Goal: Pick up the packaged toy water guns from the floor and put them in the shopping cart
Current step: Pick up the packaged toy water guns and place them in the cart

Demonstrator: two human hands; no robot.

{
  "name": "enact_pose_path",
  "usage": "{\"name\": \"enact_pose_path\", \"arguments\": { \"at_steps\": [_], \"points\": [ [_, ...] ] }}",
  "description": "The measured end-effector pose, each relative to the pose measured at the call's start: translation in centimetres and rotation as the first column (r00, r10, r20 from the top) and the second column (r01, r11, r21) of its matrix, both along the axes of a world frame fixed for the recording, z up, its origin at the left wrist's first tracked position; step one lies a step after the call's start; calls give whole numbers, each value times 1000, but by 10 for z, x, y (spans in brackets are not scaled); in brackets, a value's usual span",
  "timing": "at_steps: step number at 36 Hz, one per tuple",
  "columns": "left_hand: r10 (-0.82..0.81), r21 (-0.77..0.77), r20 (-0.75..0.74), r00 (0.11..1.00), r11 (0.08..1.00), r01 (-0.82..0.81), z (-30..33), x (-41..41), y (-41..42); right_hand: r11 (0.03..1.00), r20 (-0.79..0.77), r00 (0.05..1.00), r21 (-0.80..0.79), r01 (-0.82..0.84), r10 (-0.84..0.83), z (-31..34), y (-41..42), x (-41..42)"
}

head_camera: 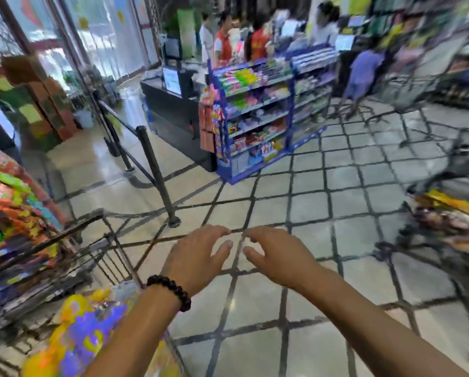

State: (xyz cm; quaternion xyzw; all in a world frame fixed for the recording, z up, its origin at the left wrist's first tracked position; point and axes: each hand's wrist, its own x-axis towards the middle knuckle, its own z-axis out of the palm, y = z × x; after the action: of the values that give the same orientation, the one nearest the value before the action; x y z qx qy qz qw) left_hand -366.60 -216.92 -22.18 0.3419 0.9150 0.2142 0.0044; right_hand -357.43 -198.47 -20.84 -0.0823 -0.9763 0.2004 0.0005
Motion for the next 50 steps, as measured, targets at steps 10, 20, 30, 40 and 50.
{"name": "enact_pose_path", "arguments": {
  "at_steps": [10,20,30,40,50],
  "points": [
    [-462,5,100,881,886,464,-34,75,140,868,39,868,-21,496,-495,-18,77,153],
    [-774,18,129,620,627,779,-31,229,297,542,70,545,-57,838,-835,-23,152,347],
    [-895,-14,143,423,425,905,-21,375,421,336,43,344,-131,933,-938,-21,234,500],
    [-956,-21,131,264,263,964,-9,484,514,153,11,156,-128,980,-988,-13,290,635],
    [-980,-17,170,105,103,995,-19,565,606,-36,45,-29,-151,988,-999,-23,328,715]
  ]
}}
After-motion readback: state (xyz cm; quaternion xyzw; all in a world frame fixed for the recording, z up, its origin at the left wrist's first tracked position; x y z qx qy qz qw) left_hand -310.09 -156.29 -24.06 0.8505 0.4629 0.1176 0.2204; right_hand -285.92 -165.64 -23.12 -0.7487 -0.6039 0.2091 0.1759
